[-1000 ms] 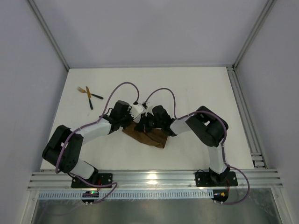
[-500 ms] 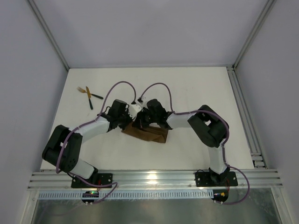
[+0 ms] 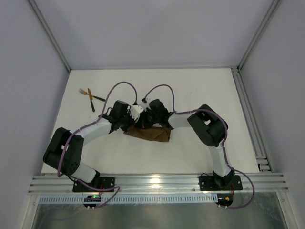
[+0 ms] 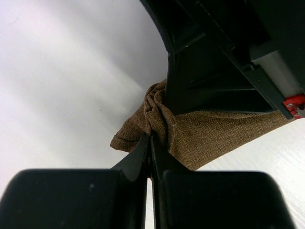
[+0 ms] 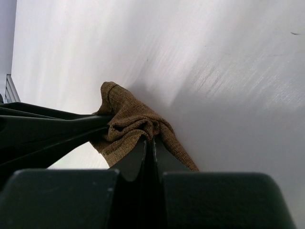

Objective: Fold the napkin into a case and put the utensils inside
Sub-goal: Fold the 2/3-rectangle-folded napkin at the center of the board.

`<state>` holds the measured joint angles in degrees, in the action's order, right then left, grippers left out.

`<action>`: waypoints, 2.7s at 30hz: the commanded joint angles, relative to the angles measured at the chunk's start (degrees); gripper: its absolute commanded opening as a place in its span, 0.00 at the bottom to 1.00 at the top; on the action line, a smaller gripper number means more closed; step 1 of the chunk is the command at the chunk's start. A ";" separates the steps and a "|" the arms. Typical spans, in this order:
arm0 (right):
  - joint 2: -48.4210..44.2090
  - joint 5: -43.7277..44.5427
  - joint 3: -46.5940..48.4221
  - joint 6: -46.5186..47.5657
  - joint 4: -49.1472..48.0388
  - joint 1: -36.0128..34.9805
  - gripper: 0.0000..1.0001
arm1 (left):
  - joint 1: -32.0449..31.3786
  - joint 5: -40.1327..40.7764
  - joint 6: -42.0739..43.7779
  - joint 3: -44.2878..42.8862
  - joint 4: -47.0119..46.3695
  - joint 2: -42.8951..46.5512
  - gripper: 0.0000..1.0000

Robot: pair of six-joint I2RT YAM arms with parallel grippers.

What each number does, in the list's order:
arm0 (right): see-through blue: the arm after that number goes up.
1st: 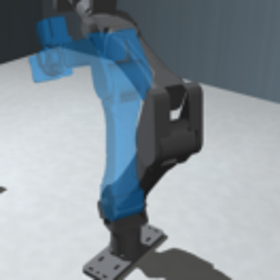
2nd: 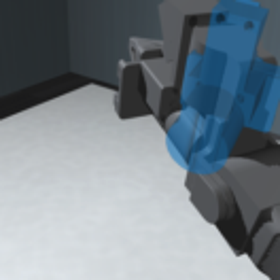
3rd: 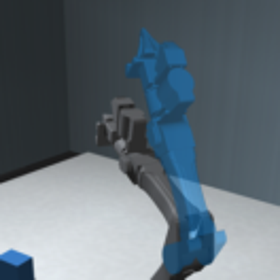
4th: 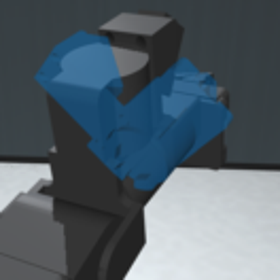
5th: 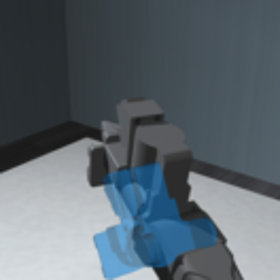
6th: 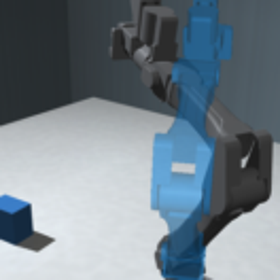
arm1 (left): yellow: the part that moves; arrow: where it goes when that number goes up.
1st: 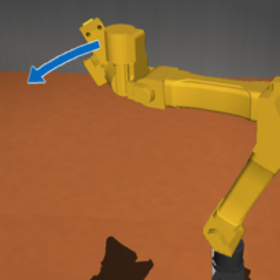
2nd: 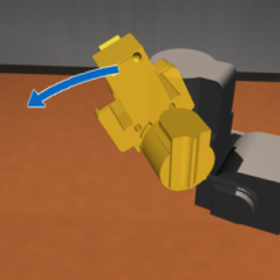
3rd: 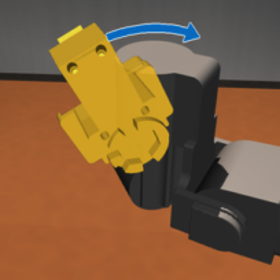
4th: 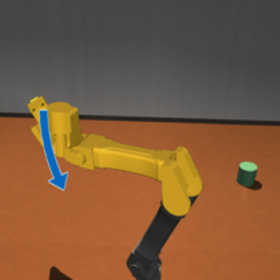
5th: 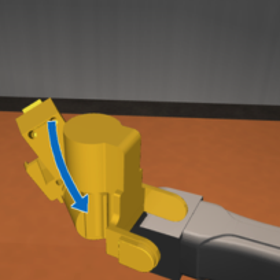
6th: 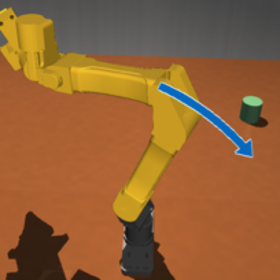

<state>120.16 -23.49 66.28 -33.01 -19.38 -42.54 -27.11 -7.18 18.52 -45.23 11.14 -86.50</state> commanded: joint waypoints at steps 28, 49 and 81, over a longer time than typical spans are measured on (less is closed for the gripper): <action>4.56 6.26 1.31 -3.11 10.94 0.80 0.03 | 6.90 -15.06 4.59 -4.77 8.11 4.23 0.22; 4.21 5.29 1.05 -1.70 10.24 0.89 0.03 | 2.77 -5.51 4.60 -5.83 7.16 -4.90 0.22; -0.19 -7.19 4.56 4.71 0.84 2.03 0.50 | 6.55 -15.14 0.46 -5.13 6.18 -8.16 0.20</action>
<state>119.26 -28.64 68.69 -28.21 -15.05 -39.07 -21.08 -22.24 19.27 -50.50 15.59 -93.91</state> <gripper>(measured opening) 0.501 0.203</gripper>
